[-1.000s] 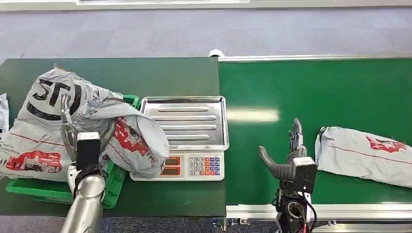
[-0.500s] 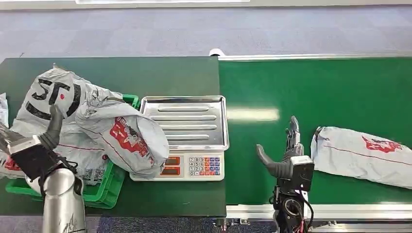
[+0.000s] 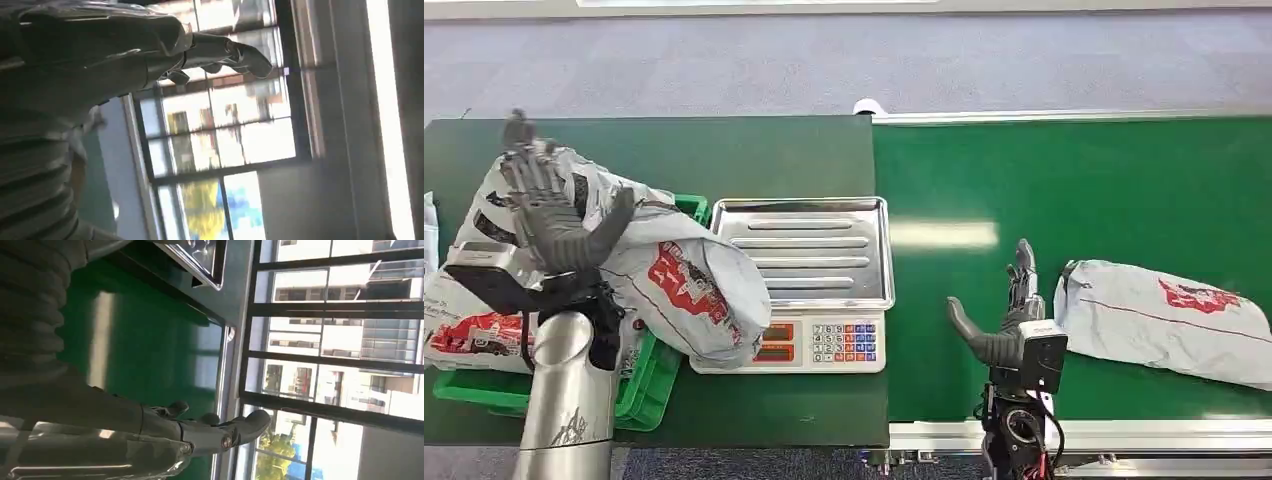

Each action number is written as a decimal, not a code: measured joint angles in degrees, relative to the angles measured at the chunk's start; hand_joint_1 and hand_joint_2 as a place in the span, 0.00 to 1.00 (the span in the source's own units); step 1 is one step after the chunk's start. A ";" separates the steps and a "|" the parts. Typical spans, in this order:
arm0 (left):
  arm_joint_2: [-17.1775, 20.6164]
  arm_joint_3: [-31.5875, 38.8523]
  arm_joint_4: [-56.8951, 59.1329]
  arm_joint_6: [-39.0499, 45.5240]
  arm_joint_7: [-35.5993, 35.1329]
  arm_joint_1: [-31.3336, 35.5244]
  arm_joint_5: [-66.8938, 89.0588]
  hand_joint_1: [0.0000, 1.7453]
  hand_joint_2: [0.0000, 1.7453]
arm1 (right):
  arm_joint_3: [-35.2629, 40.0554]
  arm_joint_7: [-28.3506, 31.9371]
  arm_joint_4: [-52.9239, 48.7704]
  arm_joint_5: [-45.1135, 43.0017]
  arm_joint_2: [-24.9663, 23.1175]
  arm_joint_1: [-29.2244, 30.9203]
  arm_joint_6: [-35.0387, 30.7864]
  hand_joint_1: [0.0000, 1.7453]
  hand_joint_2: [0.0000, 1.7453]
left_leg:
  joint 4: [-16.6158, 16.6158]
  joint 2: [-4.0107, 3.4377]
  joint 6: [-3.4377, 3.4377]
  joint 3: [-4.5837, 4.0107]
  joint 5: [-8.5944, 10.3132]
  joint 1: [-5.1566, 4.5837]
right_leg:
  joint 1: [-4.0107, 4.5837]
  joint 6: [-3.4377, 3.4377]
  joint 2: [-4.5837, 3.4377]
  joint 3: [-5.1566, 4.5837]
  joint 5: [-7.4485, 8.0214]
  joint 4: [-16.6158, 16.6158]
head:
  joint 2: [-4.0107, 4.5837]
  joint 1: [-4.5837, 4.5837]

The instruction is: Moved the parcel from conveyor to table for the left to box.

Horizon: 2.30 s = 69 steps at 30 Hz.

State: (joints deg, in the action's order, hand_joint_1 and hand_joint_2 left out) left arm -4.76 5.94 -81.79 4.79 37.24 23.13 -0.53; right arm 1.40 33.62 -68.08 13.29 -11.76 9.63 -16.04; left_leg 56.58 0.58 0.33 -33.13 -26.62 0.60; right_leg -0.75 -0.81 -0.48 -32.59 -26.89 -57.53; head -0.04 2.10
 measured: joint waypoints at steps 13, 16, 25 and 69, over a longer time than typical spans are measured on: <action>4.45 -4.08 3.16 -0.67 -8.45 0.11 17.08 0.00 1.00 | -0.96 -1.07 -0.41 2.05 0.57 -0.74 0.04 0.00 1.00 | 0.00 0.01 0.00 -0.01 0.00 0.01 | 0.00 0.00 0.00 -0.08 0.00 0.00 | 0.00 -0.02; 4.89 -3.93 4.99 10.24 -14.28 0.89 28.68 0.00 1.00 | -1.51 -1.71 -1.42 3.00 0.55 -1.35 -0.18 0.00 1.00 | 0.00 0.01 0.00 -0.02 0.00 0.00 | 0.00 0.00 0.00 -0.07 0.00 0.00 | 0.00 0.00; 5.79 -4.06 9.07 20.32 -31.60 1.87 58.38 0.00 1.00 | -2.56 -2.73 -3.13 4.22 0.02 -2.12 0.22 0.00 1.00 | 0.00 0.01 0.00 -0.05 0.00 0.00 | 0.00 0.00 0.00 -0.09 0.00 0.00 | 0.00 -0.02; 4.61 -6.64 5.20 5.46 -33.42 -0.94 56.40 1.00 1.00 | -5.81 -3.32 -5.38 5.62 -0.85 -3.27 2.25 0.00 1.00 | 0.00 0.02 0.00 -0.08 0.00 0.00 | 0.00 0.00 0.01 -0.12 0.00 0.00 | 0.00 0.00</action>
State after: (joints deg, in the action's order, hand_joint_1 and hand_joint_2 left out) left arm -0.15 -0.70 -76.59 10.25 3.82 22.19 55.87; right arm -4.42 30.29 -73.46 18.91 -12.61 6.36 -13.79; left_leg 56.58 0.60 0.33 -33.22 -26.62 0.60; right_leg -0.75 -0.81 -0.47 -32.70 -26.89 -57.53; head -0.04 2.10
